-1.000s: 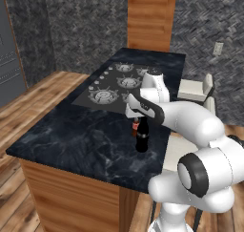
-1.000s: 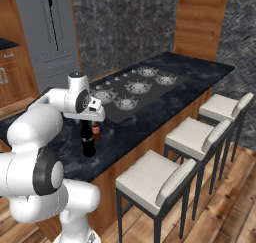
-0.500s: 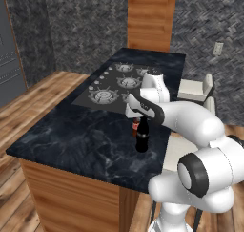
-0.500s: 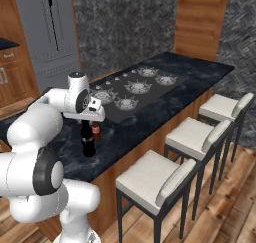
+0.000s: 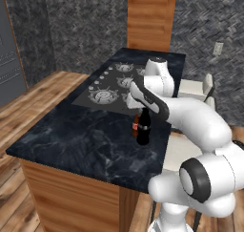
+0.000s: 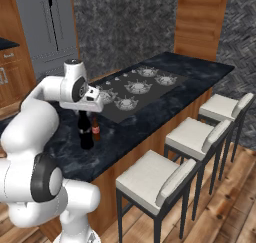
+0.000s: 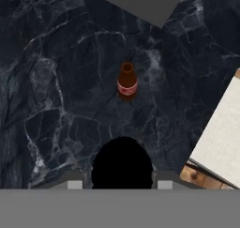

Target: Place the large bottle from the dining counter next to the other large bottle outside the sink, and place the small bottle from the dining counter next to the other small bottle inside the sink.

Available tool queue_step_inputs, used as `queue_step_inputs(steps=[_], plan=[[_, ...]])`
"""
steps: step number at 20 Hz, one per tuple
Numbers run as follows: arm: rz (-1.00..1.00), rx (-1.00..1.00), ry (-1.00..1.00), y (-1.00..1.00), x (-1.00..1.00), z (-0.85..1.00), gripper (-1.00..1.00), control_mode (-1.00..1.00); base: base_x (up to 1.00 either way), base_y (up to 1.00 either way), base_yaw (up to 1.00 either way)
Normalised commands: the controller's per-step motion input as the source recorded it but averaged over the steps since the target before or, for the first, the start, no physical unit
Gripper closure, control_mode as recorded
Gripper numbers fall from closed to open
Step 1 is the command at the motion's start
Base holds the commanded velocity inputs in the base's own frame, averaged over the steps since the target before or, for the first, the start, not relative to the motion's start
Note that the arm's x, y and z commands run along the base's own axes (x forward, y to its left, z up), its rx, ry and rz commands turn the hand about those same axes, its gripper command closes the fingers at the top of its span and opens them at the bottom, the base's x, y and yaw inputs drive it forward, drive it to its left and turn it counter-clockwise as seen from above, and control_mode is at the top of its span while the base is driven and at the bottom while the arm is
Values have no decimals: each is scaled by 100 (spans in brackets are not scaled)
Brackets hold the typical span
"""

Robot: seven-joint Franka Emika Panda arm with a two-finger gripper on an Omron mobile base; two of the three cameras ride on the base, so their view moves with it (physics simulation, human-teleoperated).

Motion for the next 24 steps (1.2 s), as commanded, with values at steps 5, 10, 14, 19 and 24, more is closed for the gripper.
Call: queue_step_inputs(steps=[5, 10, 14, 19, 24], plan=[[0, 0, -2, 0, -66, 28, 100, -100, 0, 0, 0], [0, 0, -10, 0, -63, 23, 100, -100, 0, 0, 0], [0, 0, -12, 0, -34, 26, 100, -100, 0, 0, 0], [0, 0, -10, 0, -19, 2, 100, -100, 0, 0, 0], [0, 0, 0, 0, -4, 0, 100, -100, 0, 0, 0]])
